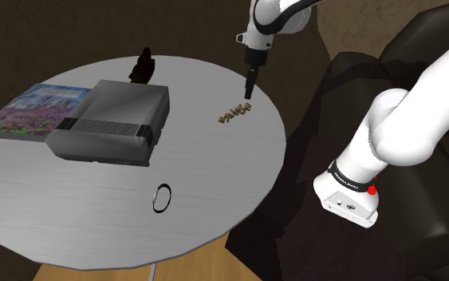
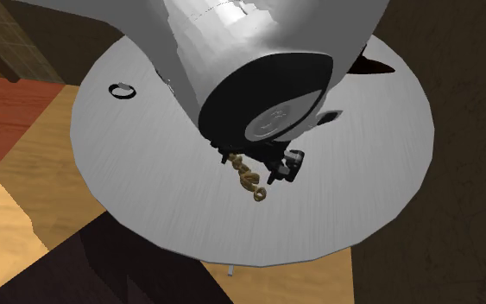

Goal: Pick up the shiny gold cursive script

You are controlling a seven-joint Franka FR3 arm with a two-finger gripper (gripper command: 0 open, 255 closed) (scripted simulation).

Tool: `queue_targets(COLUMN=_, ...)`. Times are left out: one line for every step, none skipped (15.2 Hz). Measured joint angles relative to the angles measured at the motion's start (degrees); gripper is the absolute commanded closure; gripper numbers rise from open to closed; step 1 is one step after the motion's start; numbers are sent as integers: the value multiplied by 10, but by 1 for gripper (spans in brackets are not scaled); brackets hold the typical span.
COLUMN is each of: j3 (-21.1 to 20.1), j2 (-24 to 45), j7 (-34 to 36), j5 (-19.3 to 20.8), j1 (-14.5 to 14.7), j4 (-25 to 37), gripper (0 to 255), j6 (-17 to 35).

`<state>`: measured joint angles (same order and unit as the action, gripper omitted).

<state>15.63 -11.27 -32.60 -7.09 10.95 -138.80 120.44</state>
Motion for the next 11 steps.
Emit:
queue_targets(j3=3, j2=20, j7=-23, j5=-15, j1=6, j4=5, gripper=0, j6=7)
queue_targets(j3=7, j2=46, j7=-50, j5=-32, j1=10, j4=20, gripper=0, j6=11)
queue_targets(j3=7, j2=60, j7=-66, j5=-44, j1=14, j4=23, gripper=0, j6=16)
queue_targets(j3=8, j2=73, j7=-78, j5=-52, j1=15, j4=24, gripper=0, j6=24)
queue_targets(j3=8, j2=81, j7=-85, j5=-57, j1=16, j4=25, gripper=0, j6=30)
queue_targets(j3=8, j2=88, j7=-90, j5=-61, j1=16, j4=24, gripper=0, j6=36)
queue_targets(j3=9, j2=95, j7=-96, j5=-65, j1=16, j4=22, gripper=0, j6=43)
queue_targets(j3=8, j2=101, j7=-99, j5=-69, j1=17, j4=19, gripper=0, j6=52)
queue_targets(j3=8, j2=106, j7=-103, j5=-72, j1=17, j4=16, gripper=0, j6=59)
queue_targets(j3=8, j2=113, j7=-107, j5=-77, j1=17, j4=15, gripper=0, j6=66)
queue_targets(j3=8, j2=118, j7=-110, j5=-80, j1=18, j4=12, gripper=0, j6=74)
